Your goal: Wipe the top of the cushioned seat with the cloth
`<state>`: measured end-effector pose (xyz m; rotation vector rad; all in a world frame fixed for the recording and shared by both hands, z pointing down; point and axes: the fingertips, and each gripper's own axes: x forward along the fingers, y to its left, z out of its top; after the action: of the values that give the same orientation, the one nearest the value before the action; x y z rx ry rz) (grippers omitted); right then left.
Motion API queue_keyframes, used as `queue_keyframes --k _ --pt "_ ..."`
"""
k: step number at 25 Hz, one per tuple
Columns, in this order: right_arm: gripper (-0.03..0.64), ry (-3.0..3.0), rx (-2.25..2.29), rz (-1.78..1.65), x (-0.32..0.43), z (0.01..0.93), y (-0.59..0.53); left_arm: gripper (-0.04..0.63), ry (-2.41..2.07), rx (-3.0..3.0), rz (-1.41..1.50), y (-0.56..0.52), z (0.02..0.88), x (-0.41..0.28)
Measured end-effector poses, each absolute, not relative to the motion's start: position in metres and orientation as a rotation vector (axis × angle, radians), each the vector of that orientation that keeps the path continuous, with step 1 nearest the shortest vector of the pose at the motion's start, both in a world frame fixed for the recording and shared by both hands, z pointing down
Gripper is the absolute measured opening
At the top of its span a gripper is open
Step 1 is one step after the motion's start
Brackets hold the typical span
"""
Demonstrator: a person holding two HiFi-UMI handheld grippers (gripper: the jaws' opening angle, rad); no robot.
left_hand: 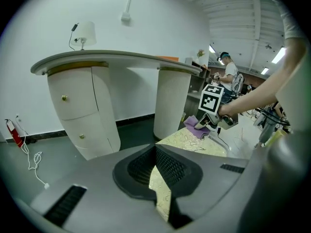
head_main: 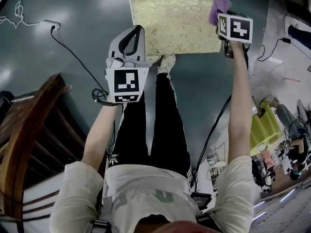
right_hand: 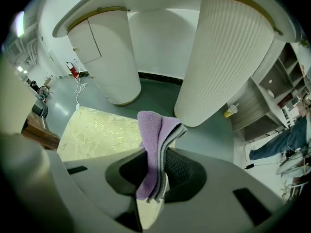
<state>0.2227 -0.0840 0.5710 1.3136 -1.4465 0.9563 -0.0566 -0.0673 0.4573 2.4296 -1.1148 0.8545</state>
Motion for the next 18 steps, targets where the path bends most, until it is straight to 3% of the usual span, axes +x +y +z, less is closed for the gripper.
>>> queue_keyframes --k 18 --pt "0.089 -1.346 1.304 0.833 0.262 0.57 -0.083 0.006 -1.102 2.423 0.872 -0.059 0.464 -0.047"
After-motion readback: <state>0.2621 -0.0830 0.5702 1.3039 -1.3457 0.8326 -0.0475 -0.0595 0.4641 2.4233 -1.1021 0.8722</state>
